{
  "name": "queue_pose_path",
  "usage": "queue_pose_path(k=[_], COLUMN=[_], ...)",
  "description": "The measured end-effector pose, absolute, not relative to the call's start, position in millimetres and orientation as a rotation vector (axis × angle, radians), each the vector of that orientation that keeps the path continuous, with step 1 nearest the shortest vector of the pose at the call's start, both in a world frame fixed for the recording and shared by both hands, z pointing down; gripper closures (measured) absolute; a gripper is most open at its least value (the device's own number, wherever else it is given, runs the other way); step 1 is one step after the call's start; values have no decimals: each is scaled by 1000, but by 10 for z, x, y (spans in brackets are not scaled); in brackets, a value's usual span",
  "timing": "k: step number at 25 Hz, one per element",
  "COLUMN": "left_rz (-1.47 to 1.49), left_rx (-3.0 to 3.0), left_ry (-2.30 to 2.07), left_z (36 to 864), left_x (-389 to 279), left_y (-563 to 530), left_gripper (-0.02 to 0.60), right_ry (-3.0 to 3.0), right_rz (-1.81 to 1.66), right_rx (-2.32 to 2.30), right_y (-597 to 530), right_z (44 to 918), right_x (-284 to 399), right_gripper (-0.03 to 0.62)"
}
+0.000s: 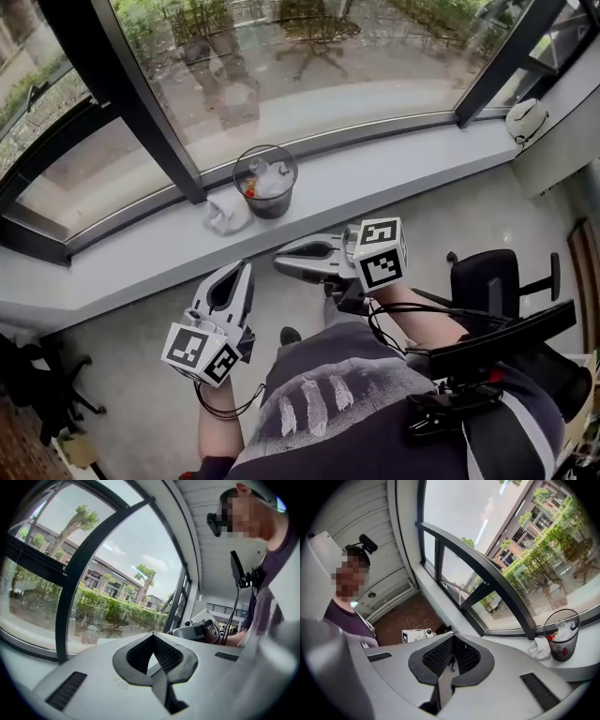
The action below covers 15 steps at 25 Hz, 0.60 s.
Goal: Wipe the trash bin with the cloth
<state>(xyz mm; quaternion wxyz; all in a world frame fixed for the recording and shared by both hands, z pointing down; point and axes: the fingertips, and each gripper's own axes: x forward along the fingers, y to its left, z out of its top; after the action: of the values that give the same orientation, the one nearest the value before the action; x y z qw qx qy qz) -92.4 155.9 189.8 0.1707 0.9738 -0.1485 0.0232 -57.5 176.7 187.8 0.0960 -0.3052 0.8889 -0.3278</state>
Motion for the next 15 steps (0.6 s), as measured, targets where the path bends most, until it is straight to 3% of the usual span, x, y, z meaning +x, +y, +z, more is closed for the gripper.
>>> queue_pose_path(k=[15], left_rz=[93], left_rx=[2840], left_ry=[-104], left_z=[1673], left_x=[-297], left_y=[2120], left_gripper=[586], right_ry=[2489], right_rz=[-800], right_rx=[-1084], right_y=[2409], right_z=[1623], right_x=[-52], right_gripper=[594])
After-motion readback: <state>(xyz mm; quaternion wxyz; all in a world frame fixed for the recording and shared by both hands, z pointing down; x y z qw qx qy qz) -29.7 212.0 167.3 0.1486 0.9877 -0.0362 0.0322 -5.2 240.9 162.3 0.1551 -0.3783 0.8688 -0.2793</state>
